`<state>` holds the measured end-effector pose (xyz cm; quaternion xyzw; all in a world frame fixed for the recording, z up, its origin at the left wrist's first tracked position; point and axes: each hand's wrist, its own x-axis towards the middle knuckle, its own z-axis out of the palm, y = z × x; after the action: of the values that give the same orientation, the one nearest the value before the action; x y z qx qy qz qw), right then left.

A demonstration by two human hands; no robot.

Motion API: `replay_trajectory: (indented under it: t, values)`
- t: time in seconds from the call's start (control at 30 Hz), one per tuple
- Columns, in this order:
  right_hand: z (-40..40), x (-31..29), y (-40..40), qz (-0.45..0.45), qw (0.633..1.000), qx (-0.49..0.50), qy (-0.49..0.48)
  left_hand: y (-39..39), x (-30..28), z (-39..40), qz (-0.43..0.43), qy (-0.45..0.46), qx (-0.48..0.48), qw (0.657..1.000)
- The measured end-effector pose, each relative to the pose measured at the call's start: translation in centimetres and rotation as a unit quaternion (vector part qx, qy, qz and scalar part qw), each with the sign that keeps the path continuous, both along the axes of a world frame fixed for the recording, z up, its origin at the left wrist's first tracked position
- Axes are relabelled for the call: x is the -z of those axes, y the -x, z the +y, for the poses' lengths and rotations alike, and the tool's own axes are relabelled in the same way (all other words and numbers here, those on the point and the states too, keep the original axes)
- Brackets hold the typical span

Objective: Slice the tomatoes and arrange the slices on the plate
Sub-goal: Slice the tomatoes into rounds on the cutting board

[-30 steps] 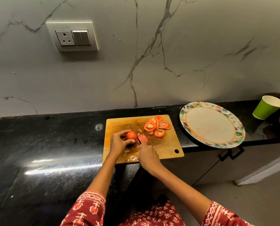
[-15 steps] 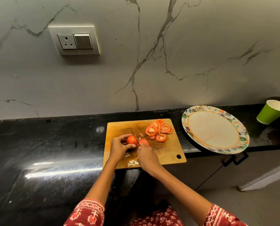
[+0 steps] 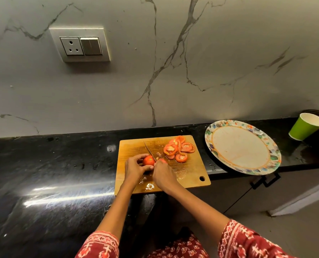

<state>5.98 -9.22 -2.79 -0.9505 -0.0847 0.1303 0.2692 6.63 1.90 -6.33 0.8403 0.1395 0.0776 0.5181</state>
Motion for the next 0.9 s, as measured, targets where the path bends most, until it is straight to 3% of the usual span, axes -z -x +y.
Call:
replay_trajectory:
  t: [0.9]
  values:
    - [-0.4, 2.1, -0.4, 0.004, 0.999, -0.027, 0.019, -0.2, 0.3, 0.6, 0.004, 0.019, -0.003, 1.0]
